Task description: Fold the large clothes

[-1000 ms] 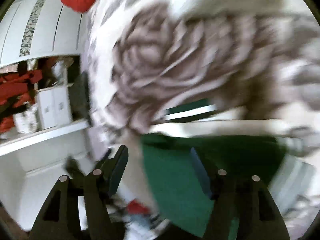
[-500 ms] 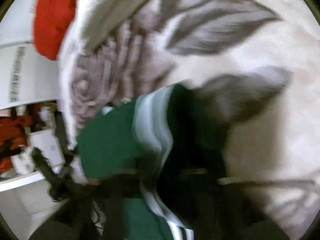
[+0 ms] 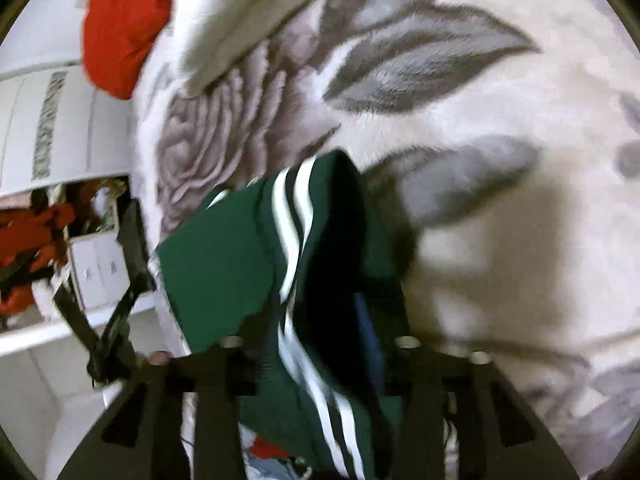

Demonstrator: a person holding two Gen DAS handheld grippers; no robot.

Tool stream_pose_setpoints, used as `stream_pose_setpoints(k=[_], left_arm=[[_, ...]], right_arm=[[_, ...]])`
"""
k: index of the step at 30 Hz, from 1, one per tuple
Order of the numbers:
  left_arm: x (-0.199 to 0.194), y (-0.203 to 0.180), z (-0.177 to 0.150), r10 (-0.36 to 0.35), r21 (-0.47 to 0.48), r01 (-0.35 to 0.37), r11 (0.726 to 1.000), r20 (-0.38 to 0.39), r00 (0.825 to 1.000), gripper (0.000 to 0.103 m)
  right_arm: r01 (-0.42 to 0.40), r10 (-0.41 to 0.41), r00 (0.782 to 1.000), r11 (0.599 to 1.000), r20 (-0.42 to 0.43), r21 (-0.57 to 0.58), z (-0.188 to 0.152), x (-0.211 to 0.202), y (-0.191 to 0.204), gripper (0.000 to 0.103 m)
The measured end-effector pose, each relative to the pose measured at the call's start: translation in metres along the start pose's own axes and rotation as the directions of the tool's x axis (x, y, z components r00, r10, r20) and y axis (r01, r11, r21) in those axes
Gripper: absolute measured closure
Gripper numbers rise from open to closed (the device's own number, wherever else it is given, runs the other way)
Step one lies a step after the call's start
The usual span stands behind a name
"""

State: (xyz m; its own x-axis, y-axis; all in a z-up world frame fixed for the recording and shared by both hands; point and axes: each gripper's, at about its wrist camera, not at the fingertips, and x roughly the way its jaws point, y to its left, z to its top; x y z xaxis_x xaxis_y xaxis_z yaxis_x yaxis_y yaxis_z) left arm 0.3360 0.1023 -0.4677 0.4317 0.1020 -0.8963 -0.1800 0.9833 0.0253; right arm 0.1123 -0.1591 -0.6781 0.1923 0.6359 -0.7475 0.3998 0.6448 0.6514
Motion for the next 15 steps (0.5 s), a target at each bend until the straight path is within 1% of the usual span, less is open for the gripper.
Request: stream_pose_setpoints(k=[1, 2, 4, 6, 8, 9, 10, 11, 12, 13, 14, 15], left_arm=[[-0.008, 0.004, -0.008, 0.011, -0.015, -0.011, 1.000, 0.007, 1.000, 0.005], [-0.012, 0.005, -0.015, 0.022, -0.024, -0.021, 0.999, 0.008, 1.000, 0.005], [-0.018, 0.007, -0.034, 0.054, -0.036, -0.055, 0.998, -0.010, 0.998, 0.005], [-0.017, 0.005, -0.051, 0.079, -0.033, -0.080, 0.996, -0.038, 0.996, 0.005], [-0.013, 0.002, -0.069, 0.099, -0.020, -0.100, 0.995, -0.066, 0.993, 0.005], [-0.010, 0.001, -0.074, 0.104, -0.014, -0.106, 0.994, -0.080, 0.991, 0.005], [-0.006, -0.002, -0.080, 0.107, -0.008, -0.109, 0.994, -0.098, 0.989, 0.005], [-0.003, -0.004, -0.086, 0.108, 0.000, -0.109, 0.994, -0.111, 0.988, 0.005], [-0.003, -0.005, -0.090, 0.111, 0.005, -0.111, 0.994, -0.116, 0.987, 0.005], [-0.002, -0.008, -0.094, 0.112, 0.015, -0.111, 0.994, -0.120, 0.986, 0.005], [-0.003, -0.008, -0.096, 0.112, 0.022, -0.110, 0.994, -0.119, 0.987, 0.005], [-0.005, -0.009, -0.098, 0.112, 0.027, -0.110, 0.994, -0.116, 0.987, 0.005]], right_arm=[[-0.003, 0.003, 1.000, 1.000, -0.006, 0.002, -0.011, -0.005, -0.004, 0.046], [-0.011, 0.011, 1.000, 1.000, -0.019, 0.012, -0.022, -0.009, -0.010, 0.044], [-0.047, 0.051, 0.996, 0.997, -0.073, 0.055, -0.050, 0.001, -0.020, 0.044], [-0.073, 0.083, 0.989, 0.994, -0.119, 0.085, -0.070, 0.014, -0.031, 0.044], [-0.061, 0.081, 0.983, 0.990, -0.164, 0.125, -0.084, 0.037, -0.040, 0.044], [-0.086, 0.109, 0.980, 0.986, -0.164, 0.142, -0.088, 0.046, -0.042, 0.044], [-0.113, 0.132, 0.981, 0.985, -0.145, 0.129, -0.090, 0.052, -0.040, 0.044], [-0.111, 0.124, 0.985, 0.988, -0.123, 0.108, -0.091, 0.055, -0.036, 0.050], [-0.105, 0.115, 0.987, 0.990, -0.110, 0.095, -0.092, 0.055, -0.034, 0.064], [-0.067, 0.076, 0.993, 0.994, -0.096, 0.088, -0.094, 0.054, -0.033, 0.084], [-0.071, 0.080, 0.993, 0.992, -0.083, 0.105, -0.096, 0.050, -0.035, 0.094], [-0.089, 0.097, 0.994, 0.985, -0.050, 0.146, -0.102, 0.039, -0.040, 0.097]])
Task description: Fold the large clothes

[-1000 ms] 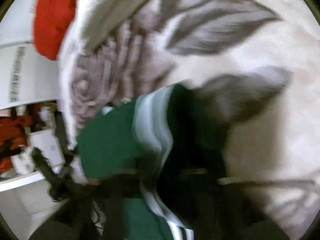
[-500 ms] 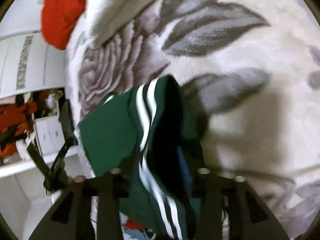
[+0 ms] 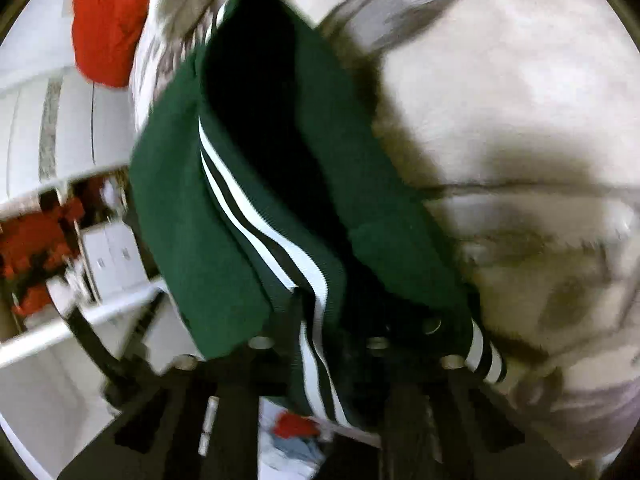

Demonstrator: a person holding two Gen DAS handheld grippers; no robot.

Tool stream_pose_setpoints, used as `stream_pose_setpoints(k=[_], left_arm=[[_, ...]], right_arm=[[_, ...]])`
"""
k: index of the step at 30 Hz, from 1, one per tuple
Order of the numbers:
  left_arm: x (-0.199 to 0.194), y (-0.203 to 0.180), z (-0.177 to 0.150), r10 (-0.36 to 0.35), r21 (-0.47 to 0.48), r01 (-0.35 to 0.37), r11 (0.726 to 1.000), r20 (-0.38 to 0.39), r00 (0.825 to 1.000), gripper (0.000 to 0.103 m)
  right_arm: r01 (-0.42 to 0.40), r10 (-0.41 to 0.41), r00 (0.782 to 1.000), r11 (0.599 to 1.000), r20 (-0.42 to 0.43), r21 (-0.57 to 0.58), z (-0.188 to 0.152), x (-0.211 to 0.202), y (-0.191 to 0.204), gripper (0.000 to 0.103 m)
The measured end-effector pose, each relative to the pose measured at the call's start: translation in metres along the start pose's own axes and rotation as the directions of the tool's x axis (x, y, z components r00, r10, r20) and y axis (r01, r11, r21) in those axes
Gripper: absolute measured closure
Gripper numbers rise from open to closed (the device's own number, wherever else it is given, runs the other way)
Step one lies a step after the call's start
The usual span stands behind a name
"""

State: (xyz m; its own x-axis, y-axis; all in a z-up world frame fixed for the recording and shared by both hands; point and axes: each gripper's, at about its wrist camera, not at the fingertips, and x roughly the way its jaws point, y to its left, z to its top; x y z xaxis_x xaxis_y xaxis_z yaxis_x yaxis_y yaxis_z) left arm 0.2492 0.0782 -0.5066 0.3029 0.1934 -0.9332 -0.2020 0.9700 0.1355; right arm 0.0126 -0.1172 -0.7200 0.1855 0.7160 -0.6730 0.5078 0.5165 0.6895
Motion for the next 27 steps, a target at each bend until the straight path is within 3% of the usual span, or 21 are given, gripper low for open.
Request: stream_pose_setpoints(k=[1, 5, 9, 11, 13, 15, 16, 17, 18, 19, 20, 21, 22, 26, 27], left_arm=[[-0.003, 0.000, -0.001, 0.004, 0.007, -0.004, 1.000, 0.006, 1.000, 0.005], [-0.008, 0.005, -0.002, 0.000, 0.013, 0.000, 1.000, 0.022, 1.000, 0.005], [-0.002, 0.016, 0.000, -0.017, -0.008, 0.017, 1.000, 0.011, 1.000, 0.005], [0.001, 0.026, 0.002, -0.078, -0.045, 0.078, 0.996, -0.001, 0.997, 0.005], [0.003, 0.036, 0.003, -0.185, -0.095, 0.185, 0.978, 0.005, 0.983, 0.005], [0.011, 0.041, 0.004, -0.320, -0.135, 0.317, 0.939, -0.001, 0.947, 0.005], [0.019, 0.044, 0.004, -0.410, -0.160, 0.403, 0.901, -0.012, 0.912, 0.005], [0.027, 0.043, 0.004, -0.473, -0.178, 0.461, 0.869, -0.024, 0.881, 0.005], [0.034, 0.043, 0.004, -0.518, -0.194, 0.503, 0.842, -0.036, 0.854, 0.005], [0.047, 0.040, 0.004, -0.579, -0.222, 0.555, 0.802, -0.059, 0.813, 0.005], [0.053, 0.037, 0.004, -0.645, -0.243, 0.622, 0.744, -0.019, 0.764, 0.005], [0.066, 0.032, 0.004, -0.712, -0.265, 0.681, 0.683, -0.035, 0.701, 0.005], [0.075, 0.026, 0.003, -0.748, -0.278, 0.711, 0.646, -0.045, 0.662, 0.005], [0.101, 0.008, 0.003, -0.799, -0.266, 0.760, 0.593, -0.081, 0.595, 0.005], [0.109, 0.002, 0.003, -0.821, -0.273, 0.779, 0.565, -0.091, 0.563, 0.005]], right_arm=[[0.004, -0.004, 1.000, 1.000, 0.025, 0.009, -0.005, -0.012, -0.003, 0.101], [0.086, -0.087, 0.985, 0.996, 0.149, 0.015, -0.035, -0.057, -0.013, 0.101], [0.119, -0.120, 0.992, 0.993, 0.049, 0.017, -0.036, -0.023, -0.020, 0.101], [0.146, -0.145, 0.989, 0.989, 0.016, -0.026, -0.028, -0.013, -0.019, 0.100], [0.109, -0.109, 0.994, 0.994, -0.014, -0.020, -0.020, -0.012, -0.020, 0.095], [0.075, -0.076, 0.997, 0.997, -0.021, -0.036, -0.017, -0.021, -0.022, 0.084], [0.051, -0.051, 0.999, 0.997, -0.002, -0.052, -0.014, -0.027, -0.024, 0.064], [0.030, -0.029, 1.000, 0.997, 0.009, -0.065, -0.012, -0.031, -0.026, 0.037], [0.013, -0.011, 1.000, 0.996, 0.023, -0.084, -0.002, -0.033, -0.028, 0.025], [0.008, -0.005, 1.000, 0.995, 0.031, -0.097, 0.003, -0.033, -0.029, 0.021], [0.002, 0.002, 0.999, 0.994, 0.033, -0.112, 0.010, -0.030, -0.029, 0.021], [-0.011, 0.014, 1.000, 0.992, 0.023, -0.130, 0.016, -0.026, -0.031, 0.021], [-0.030, 0.030, 1.000, 0.988, 0.001, -0.149, 0.025, -0.018, -0.032, 0.020], [-0.079, 0.065, 0.996, 0.973, -0.068, -0.218, 0.054, 0.018, -0.036, 0.013], [-0.147, 0.126, 0.986, 0.964, -0.106, -0.220, 0.061, 0.027, -0.039, 0.013]])
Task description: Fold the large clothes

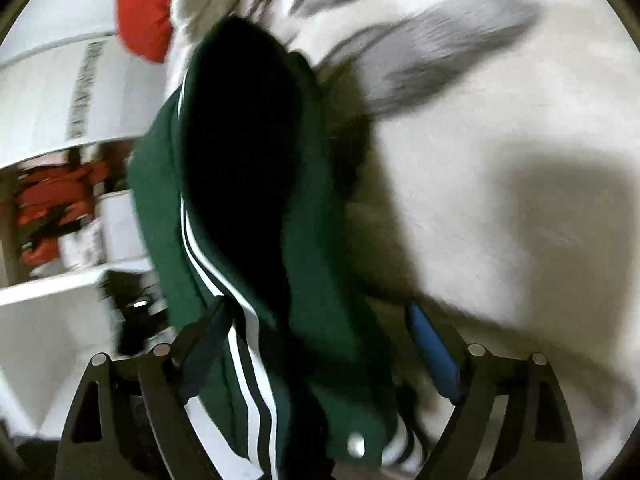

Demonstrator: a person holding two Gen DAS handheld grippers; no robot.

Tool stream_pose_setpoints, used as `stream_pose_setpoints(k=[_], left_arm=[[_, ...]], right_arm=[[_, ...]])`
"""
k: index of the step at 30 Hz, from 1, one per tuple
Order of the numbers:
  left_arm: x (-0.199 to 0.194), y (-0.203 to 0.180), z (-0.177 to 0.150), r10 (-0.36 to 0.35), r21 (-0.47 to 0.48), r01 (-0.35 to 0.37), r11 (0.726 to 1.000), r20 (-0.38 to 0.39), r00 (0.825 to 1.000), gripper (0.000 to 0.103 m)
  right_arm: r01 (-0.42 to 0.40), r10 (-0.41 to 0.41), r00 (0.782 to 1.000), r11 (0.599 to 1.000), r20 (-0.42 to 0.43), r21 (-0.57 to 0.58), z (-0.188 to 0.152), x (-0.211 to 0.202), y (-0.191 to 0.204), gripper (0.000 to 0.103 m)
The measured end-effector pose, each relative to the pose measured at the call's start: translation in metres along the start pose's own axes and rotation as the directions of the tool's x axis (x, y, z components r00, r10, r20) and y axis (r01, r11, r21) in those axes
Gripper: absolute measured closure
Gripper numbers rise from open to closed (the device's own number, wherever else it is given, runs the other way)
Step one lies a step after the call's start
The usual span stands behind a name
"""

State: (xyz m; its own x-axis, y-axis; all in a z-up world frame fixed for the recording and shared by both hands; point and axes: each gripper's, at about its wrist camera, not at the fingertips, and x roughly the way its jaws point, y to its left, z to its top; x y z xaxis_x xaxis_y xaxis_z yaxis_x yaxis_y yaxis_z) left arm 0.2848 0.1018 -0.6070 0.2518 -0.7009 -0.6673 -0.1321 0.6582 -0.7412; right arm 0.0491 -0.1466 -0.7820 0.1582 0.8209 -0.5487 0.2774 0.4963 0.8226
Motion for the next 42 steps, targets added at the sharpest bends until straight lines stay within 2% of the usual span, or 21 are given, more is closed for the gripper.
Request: stream_pose_setpoints(k=[2, 6, 7, 9, 10, 13, 14, 15, 17, 20, 22, 29, 34, 39, 40, 42], left_arm=[[0.008, 0.002, 0.004, -0.038, -0.004, 0.038, 0.999, -0.015, 0.999, 0.005], [0.018, 0.002, 0.009, -0.085, 0.011, 0.086, 0.996, -0.045, 0.995, 0.005], [0.018, 0.001, 0.010, -0.090, 0.016, 0.091, 0.996, -0.045, 0.995, 0.005], [0.016, -0.004, 0.010, -0.099, 0.031, 0.100, 0.994, -0.034, 0.994, 0.005], [0.014, -0.007, 0.009, -0.105, 0.043, 0.106, 0.993, -0.026, 0.994, 0.005], [0.007, -0.020, 0.002, -0.090, 0.111, 0.089, 0.990, 0.003, 0.996, 0.013], [0.006, -0.022, 0.002, -0.085, 0.122, 0.083, 0.989, 0.014, 0.996, 0.020], [0.004, -0.023, 0.003, -0.085, 0.126, 0.082, 0.989, 0.023, 0.996, 0.025], [0.002, -0.027, 0.004, -0.097, 0.122, 0.093, 0.988, 0.032, 0.995, 0.026], [-0.004, -0.046, 0.007, -0.099, 0.160, 0.092, 0.983, 0.041, 0.994, 0.027], [-0.008, -0.057, 0.010, -0.106, 0.177, 0.097, 0.980, 0.045, 0.993, 0.027], [-0.027, -0.090, 0.035, -0.133, 0.233, 0.117, 0.965, 0.055, 0.990, 0.028], [-0.034, -0.130, 0.075, -0.180, 0.286, 0.155, 0.946, 0.064, 0.982, 0.028], [-0.030, -0.173, 0.141, -0.223, 0.327, 0.189, 0.926, 0.072, 0.972, 0.028], [-0.029, -0.177, 0.151, -0.228, 0.335, 0.191, 0.923, 0.073, 0.971, 0.028], [-0.021, -0.192, 0.192, -0.239, 0.352, 0.197, 0.915, 0.079, 0.968, 0.028]], right_arm=[[-0.056, 0.056, 0.998, 0.998, -0.034, -0.004, 0.009, 0.011, -0.006, 0.010], [-0.182, 0.177, 0.975, 0.983, -0.135, -0.027, 0.024, 0.036, -0.001, 0.007], [-0.189, 0.181, 0.970, 0.981, -0.163, -0.033, 0.027, 0.044, 0.002, 0.005], [-0.155, 0.139, 0.966, 0.986, -0.216, -0.055, 0.033, 0.064, 0.011, 0.002], [-0.150, 0.135, 0.966, 0.987, -0.220, -0.052, 0.036, 0.068, 0.012, 0.001], [-0.160, 0.158, 0.969, 0.987, -0.190, 0.007, 0.041, 0.069, 0.008, 0.002], [-0.150, 0.149, 0.974, 0.989, -0.171, 0.006, 0.038, 0.066, 0.009, 0.006], [-0.143, 0.142, 0.978, 0.990, -0.152, 0.002, 0.034, 0.063, 0.011, 0.010], [-0.142, 0.141, 0.982, 0.990, -0.125, 0.004, 0.029, 0.057, 0.014, 0.033], [-0.148, 0.148, 0.986, 0.989, -0.071, 0.006, 0.021, 0.044, 0.023, 0.047], [-0.166, 0.167, 0.985, 0.986, -0.043, 0.011, 0.017, 0.035, 0.029, 0.050], [-0.202, 0.202, 0.979, 0.979, 0.027, 0.000, 0.016, -0.008, 0.054, 0.052], [-0.187, 0.190, 0.978, 0.981, 0.083, -0.045, 0.027, -0.057, 0.092, 0.052], [-0.148, 0.159, 0.976, 0.985, 0.147, -0.088, 0.067, -0.109, 0.131, 0.052], [-0.136, 0.150, 0.976, 0.986, 0.160, -0.098, 0.084, -0.122, 0.141, 0.052], [-0.121, 0.140, 0.975, 0.986, 0.174, -0.113, 0.116, -0.134, 0.155, 0.052]])
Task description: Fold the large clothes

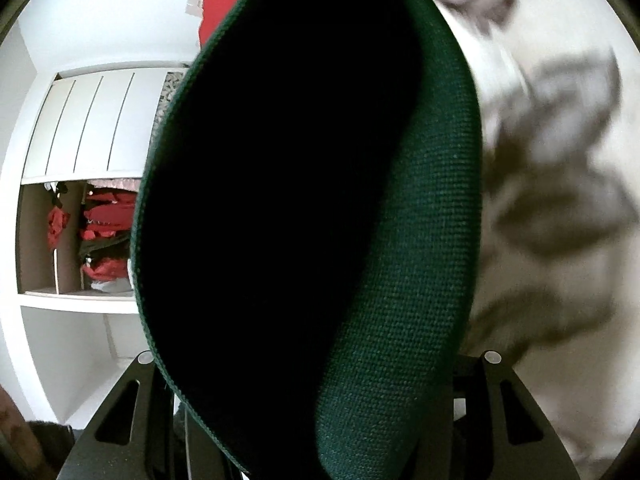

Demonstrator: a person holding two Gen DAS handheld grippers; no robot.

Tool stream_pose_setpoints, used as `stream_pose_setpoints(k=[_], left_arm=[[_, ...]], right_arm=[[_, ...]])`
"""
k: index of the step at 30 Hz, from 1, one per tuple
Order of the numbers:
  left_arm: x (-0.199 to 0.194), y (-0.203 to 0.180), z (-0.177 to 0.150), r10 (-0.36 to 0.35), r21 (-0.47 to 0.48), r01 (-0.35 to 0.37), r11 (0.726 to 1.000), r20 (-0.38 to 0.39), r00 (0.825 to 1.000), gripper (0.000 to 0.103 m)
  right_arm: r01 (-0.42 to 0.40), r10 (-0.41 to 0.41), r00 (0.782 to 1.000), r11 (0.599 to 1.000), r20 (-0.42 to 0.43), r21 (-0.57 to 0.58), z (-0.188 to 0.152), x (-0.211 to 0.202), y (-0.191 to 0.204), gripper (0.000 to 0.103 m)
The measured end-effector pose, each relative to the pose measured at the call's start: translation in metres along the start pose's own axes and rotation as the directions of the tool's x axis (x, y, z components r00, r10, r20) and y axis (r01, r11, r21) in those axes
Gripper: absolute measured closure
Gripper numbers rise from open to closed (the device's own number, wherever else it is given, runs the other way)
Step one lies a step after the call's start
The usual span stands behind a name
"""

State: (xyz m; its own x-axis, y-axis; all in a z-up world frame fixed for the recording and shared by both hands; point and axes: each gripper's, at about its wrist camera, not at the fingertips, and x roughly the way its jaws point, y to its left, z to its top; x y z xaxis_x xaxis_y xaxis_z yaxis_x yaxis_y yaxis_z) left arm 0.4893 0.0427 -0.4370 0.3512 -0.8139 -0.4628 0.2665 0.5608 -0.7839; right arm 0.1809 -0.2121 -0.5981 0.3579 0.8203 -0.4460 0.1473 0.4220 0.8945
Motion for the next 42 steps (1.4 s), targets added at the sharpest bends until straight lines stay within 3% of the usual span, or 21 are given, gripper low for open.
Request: stream_pose_setpoints(k=[6, 10, 13, 18, 20, 23, 27, 29, 31, 33, 34, 36, 37, 38, 39, 41, 42], left_arm=[[0.047, 0.050, 0.097, 0.016, 0.007, -0.016, 1.000, 0.023, 1.000, 0.028], [0.093, 0.101, 0.138, 0.060, -0.028, -0.059, 0.998, 0.007, 0.998, 0.028], [0.129, 0.142, 0.147, 0.102, -0.070, -0.106, 0.992, -0.055, 0.993, 0.028], [0.143, 0.164, 0.139, 0.115, -0.087, -0.124, 0.988, -0.104, 0.988, 0.026], [0.139, 0.161, 0.136, 0.121, -0.107, -0.134, 0.985, -0.121, 0.985, 0.026], [0.128, 0.150, 0.137, 0.165, -0.154, -0.182, 0.971, -0.122, 0.979, 0.026], [0.118, 0.135, 0.135, 0.248, -0.175, -0.267, 0.948, -0.122, 0.961, 0.026], [0.114, 0.127, 0.133, 0.279, -0.178, -0.297, 0.938, -0.121, 0.953, 0.026], [0.105, 0.111, 0.135, 0.339, -0.158, -0.349, 0.924, -0.089, 0.937, 0.026], [0.090, 0.094, 0.135, 0.408, -0.120, -0.408, 0.905, -0.025, 0.913, 0.026], [0.082, 0.085, 0.135, 0.452, -0.093, -0.449, 0.889, 0.014, 0.892, 0.026], [0.066, 0.053, 0.129, 0.559, 0.008, -0.563, 0.827, 0.100, 0.823, 0.017], [0.063, 0.043, 0.131, 0.599, 0.040, -0.606, 0.794, 0.120, 0.792, 0.014], [0.057, 0.029, 0.124, 0.645, 0.076, -0.659, 0.748, 0.149, 0.750, 0.013], [0.054, 0.017, 0.119, 0.675, 0.101, -0.696, 0.711, 0.177, 0.716, 0.013], [0.043, -0.009, 0.099, 0.710, 0.137, -0.744, 0.654, 0.228, 0.666, 0.013], [0.036, -0.019, 0.091, 0.723, 0.143, -0.760, 0.634, 0.240, 0.648, 0.013]], right_arm=[[0.042, -0.041, 0.999, 0.998, 0.018, -0.047, 0.137, 0.007, 0.011, 0.052], [0.087, -0.088, 0.996, 0.994, -0.007, -0.063, 0.217, 0.035, -0.007, 0.052], [0.131, -0.133, 0.990, 0.990, -0.041, -0.042, 0.265, 0.067, -0.038, 0.053], [0.184, -0.184, 0.980, 0.983, -0.078, 0.003, 0.286, 0.091, -0.089, 0.052], [0.173, -0.171, 0.982, 0.985, -0.083, 0.019, 0.284, 0.077, -0.105, 0.048], [0.234, -0.230, 0.969, 0.972, -0.092, 0.036, 0.281, 0.064, -0.110, 0.038], [0.378, -0.377, 0.925, 0.926, -0.053, 0.018, 0.267, 0.043, -0.095, 0.030], [0.495, -0.495, 0.869, 0.869, -0.004, -0.013, 0.242, 0.005, -0.095, 0.025], [0.608, -0.606, 0.793, 0.794, 0.060, -0.024, 0.222, -0.016, -0.077, 0.024], [0.651, -0.646, 0.756, 0.759, 0.107, -0.012, 0.214, -0.015, -0.053, 0.023], [0.676, -0.670, 0.731, 0.737, 0.131, 0.002, 0.205, -0.006, -0.036, 0.021], [0.719, -0.712, 0.683, 0.695, 0.165, 0.019, 0.196, 0.016, -0.010, 0.020], [0.747, -0.736, 0.649, 0.665, 0.190, 0.025, 0.184, 0.014, -0.002, 0.019], [0.775, -0.762, 0.613, 0.631, 0.211, 0.029, 0.169, 0.017, 0.013, 0.019], [0.790, -0.774, 0.593, 0.613, 0.222, 0.029, 0.162, 0.013, 0.021, 0.018], [0.828, -0.802, 0.534, 0.560, 0.265, 0.025, 0.137, 0.028, 0.035, 0.018], [0.838, -0.809, 0.518, 0.544, 0.278, 0.023, 0.116, 0.028, 0.067, 0.018]])
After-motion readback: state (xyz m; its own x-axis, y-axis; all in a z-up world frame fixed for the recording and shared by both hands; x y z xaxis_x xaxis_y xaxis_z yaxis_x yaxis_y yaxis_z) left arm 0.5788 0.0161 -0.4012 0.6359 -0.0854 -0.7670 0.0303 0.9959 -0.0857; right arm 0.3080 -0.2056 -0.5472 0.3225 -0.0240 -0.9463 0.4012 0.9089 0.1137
